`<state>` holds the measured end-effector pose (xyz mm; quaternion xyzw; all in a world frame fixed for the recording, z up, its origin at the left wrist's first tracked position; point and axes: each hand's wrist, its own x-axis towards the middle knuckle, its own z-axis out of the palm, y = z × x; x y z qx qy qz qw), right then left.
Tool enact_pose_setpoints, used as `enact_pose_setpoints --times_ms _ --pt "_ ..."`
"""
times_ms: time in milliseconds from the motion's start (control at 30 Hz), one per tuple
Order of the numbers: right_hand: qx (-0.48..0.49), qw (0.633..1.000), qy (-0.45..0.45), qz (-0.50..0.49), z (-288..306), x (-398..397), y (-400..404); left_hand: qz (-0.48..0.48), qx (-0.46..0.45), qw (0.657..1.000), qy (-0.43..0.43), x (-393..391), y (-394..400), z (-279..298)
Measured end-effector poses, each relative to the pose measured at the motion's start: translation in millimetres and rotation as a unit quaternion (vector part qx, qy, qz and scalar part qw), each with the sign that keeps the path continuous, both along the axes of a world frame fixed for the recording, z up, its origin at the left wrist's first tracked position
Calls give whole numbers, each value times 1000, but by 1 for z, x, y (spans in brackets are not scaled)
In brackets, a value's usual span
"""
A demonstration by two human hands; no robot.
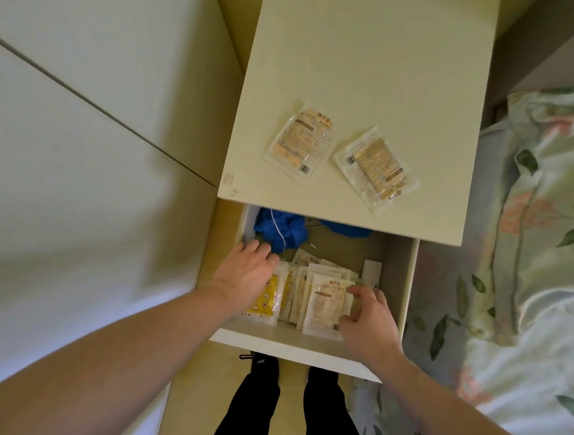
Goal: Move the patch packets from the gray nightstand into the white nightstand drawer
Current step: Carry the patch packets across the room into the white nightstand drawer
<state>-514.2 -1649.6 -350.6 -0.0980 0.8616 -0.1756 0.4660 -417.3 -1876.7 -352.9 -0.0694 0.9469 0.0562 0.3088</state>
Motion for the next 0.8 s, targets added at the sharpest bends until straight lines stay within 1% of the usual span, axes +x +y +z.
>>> enact_pose_setpoints --times_ms 67,100,167,233,333,400,433,533,567,600,700,767,800 --pt "-49 998 28 3 18 -16 -9 2 23 999 40 -3 -5 18" --pt "-80 996 46 3 29 -26 -14 16 40 996 78 -8 -9 31" --pt "-143 986 87 -8 51 -52 -26 61 81 980 172 -26 -19 59" --pt "-191 972 132 -24 69 -81 -42 105 109 958 243 -52 -32 83" --pt "-199 951 238 -4 80 -122 -71 153 87 940 291 -103 -55 93" --pt "-181 945 274 11 77 -143 -90 164 55 943 283 -137 -69 88" --pt "-167 947 276 14 73 -150 -98 161 45 952 255 -151 -76 85" --pt "-100 960 260 22 59 -162 -116 113 46 986 118 -176 -88 76" --pt "-74 962 263 34 55 -162 -119 92 48 991 85 -180 -90 75" --pt "-53 962 265 40 52 -162 -120 76 48 993 71 -182 -91 74" --pt "-38 972 230 9 49 -157 -118 51 21 995 86 -181 -94 76" --pt "-47 980 195 -5 53 -150 -114 69 0 993 95 -173 -97 79" --pt "-59 984 170 -13 56 -144 -109 91 4 990 104 -166 -97 80"
